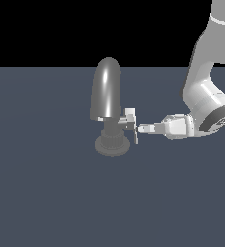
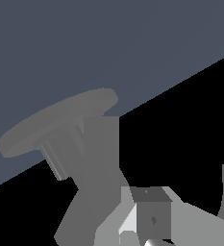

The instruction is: Turn on the faucet by rotating a designated handle.

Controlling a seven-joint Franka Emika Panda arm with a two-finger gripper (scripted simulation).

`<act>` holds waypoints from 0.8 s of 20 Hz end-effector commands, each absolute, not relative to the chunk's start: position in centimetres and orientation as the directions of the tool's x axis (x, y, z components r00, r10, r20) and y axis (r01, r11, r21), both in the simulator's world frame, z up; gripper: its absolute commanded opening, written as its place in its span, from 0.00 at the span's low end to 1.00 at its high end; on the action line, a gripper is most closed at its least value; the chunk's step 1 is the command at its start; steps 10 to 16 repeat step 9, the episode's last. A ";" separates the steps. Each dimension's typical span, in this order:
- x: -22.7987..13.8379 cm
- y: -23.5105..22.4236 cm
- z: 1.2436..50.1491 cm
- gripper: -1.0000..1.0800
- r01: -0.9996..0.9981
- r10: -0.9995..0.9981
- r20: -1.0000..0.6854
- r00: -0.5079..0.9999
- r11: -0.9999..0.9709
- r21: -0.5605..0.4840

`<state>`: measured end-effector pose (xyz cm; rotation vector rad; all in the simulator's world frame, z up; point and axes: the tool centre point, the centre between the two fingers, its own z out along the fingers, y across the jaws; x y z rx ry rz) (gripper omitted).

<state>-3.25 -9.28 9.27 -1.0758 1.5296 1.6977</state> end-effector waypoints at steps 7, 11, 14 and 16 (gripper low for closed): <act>-2.7 -8.6 4.0 0.00 -0.835 -0.083 -0.845 -0.529 -0.130 0.535; -2.7 -8.6 3.6 0.00 -0.833 -0.083 -0.843 -0.531 -0.130 0.538; -2.7 -8.6 3.6 0.00 -0.833 -0.083 -0.843 -0.531 -0.130 0.538; -2.7 -8.6 3.6 0.00 -0.833 -0.083 -0.843 -0.531 -0.130 0.538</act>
